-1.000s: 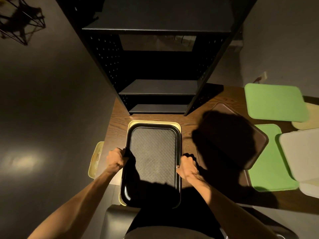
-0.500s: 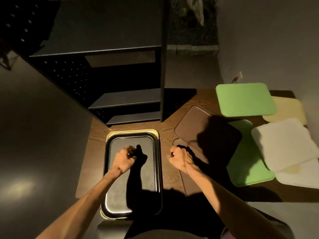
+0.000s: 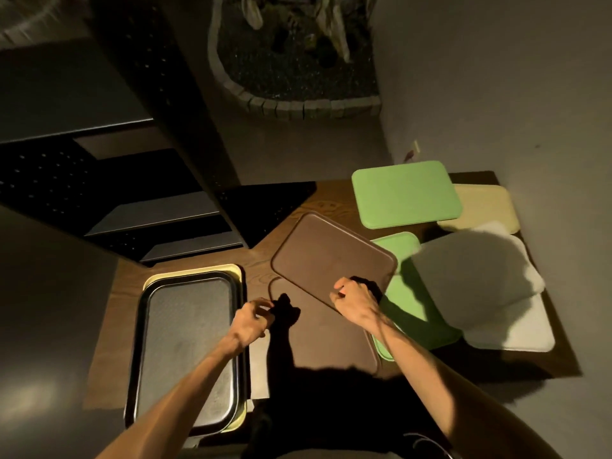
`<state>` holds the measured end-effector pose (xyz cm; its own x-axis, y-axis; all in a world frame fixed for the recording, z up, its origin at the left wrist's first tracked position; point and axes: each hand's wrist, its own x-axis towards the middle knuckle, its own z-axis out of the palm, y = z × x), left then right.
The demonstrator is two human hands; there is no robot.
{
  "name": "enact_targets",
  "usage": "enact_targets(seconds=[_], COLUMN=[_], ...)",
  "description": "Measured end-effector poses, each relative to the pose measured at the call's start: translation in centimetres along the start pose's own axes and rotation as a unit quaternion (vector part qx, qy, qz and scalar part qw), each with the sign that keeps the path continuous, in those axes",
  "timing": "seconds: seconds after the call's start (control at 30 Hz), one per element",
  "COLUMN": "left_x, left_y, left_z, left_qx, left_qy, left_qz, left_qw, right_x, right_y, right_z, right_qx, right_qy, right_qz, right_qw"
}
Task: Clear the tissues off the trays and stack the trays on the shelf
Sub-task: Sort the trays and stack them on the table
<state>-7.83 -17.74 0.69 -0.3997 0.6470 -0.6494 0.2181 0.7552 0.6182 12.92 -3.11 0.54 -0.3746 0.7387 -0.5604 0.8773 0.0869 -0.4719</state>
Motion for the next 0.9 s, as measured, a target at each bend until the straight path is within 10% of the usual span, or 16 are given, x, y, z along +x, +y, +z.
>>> enact_targets(seconds=[0.43,0.9], left_x=[1.1,5.8], left_y=[5.8,5.7], left_z=[10.1,15.6], left_qx=[0.002,-0.22], left_qy=[-0.096,-0.013], left_qz=[-0.03,-0.223], left_qw=[0.995,0.95], right_x=[1.3,-0.4], right_y=[13.4,23.3], right_z=[-5.8,-8.0], right_qx=[0.116,0.112], right_qy=[0.121,0.336], right_qz=[0.081,0.281], right_qw=[0.983,0.892])
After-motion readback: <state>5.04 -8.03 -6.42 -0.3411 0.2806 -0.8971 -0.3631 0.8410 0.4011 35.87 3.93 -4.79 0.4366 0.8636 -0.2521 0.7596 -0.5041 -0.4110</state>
